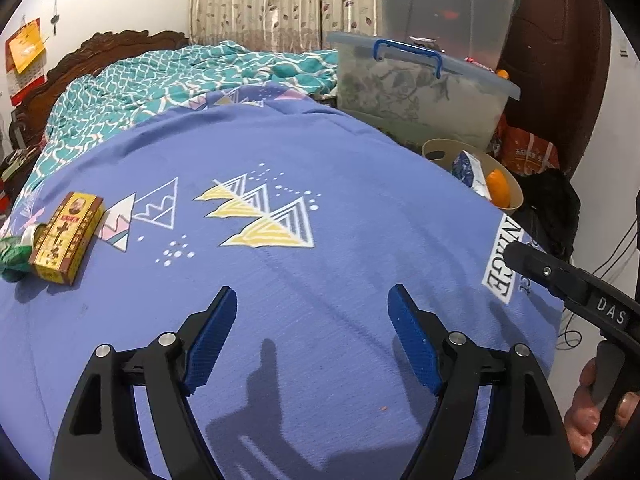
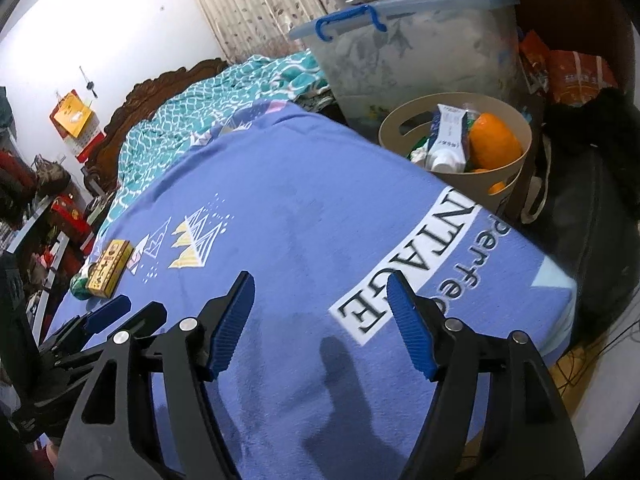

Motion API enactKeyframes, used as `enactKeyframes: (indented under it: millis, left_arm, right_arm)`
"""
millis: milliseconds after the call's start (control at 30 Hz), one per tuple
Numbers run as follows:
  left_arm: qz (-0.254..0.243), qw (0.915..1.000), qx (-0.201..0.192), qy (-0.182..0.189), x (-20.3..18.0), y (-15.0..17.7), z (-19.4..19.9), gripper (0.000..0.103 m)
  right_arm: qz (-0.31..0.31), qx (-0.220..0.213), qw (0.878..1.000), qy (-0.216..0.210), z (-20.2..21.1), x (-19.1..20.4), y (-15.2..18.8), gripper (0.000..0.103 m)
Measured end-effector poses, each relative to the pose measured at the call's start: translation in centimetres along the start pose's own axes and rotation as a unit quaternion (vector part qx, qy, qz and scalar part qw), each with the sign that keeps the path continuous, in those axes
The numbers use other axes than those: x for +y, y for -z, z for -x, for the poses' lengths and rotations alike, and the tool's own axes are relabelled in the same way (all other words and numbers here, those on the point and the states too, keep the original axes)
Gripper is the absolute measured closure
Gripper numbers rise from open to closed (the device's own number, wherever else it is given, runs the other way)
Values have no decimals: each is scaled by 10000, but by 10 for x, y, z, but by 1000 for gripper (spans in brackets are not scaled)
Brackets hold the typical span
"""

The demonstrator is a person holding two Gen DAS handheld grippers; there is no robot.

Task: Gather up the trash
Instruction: 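Move both open grippers back over the bed toward the green can and yellow box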

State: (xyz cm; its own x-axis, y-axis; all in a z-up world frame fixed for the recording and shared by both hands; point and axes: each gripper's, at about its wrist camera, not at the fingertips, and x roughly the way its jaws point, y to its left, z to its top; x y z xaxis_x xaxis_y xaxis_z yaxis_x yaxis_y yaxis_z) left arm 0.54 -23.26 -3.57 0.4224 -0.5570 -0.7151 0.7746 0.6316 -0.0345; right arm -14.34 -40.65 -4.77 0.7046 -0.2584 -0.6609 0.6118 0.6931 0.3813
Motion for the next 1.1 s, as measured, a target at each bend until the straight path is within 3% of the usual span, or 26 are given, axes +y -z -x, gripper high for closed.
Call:
enactKeyframes:
  millis: [800, 1100]
  left_arm:
    - [487, 9980, 58, -410, 48, 18, 3, 29]
    - [878, 9949, 43, -488, 78, 27, 13, 29]
  right_arm:
    - [249, 610, 9974, -277, -33, 44, 17, 33]
    - [485, 829, 9946, -381, -45, 69, 28, 33]
